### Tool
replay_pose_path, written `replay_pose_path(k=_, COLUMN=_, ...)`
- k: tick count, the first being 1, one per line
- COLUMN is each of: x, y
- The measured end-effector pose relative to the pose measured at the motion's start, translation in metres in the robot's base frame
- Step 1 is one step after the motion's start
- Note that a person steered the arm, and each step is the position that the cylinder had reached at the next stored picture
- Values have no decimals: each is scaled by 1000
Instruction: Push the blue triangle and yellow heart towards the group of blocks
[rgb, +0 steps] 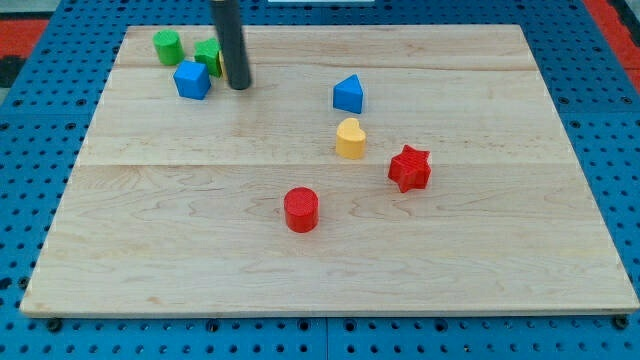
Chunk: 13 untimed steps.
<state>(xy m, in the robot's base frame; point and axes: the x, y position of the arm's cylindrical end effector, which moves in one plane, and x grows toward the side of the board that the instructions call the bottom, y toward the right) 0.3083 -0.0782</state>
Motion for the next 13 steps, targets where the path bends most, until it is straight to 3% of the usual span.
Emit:
replay_pose_path(k=1, x=-30, y=110)
replay_pose_path(k=2, x=-5, y=213)
replay_pose_path(k=3, x=31, y=156)
replay_pose_path(k=4, x=20, y=29)
replay_pose_path(k=5, x=18, y=-10)
replay_pose_path(k=7, x=37, y=215)
replay_pose_path(k=8, x=98, y=241)
replay_pose_path(k=11, x=92, y=8)
replay_pose_path(k=12, x=111, y=46)
replay_pose_path(k=13, x=150, y=-6)
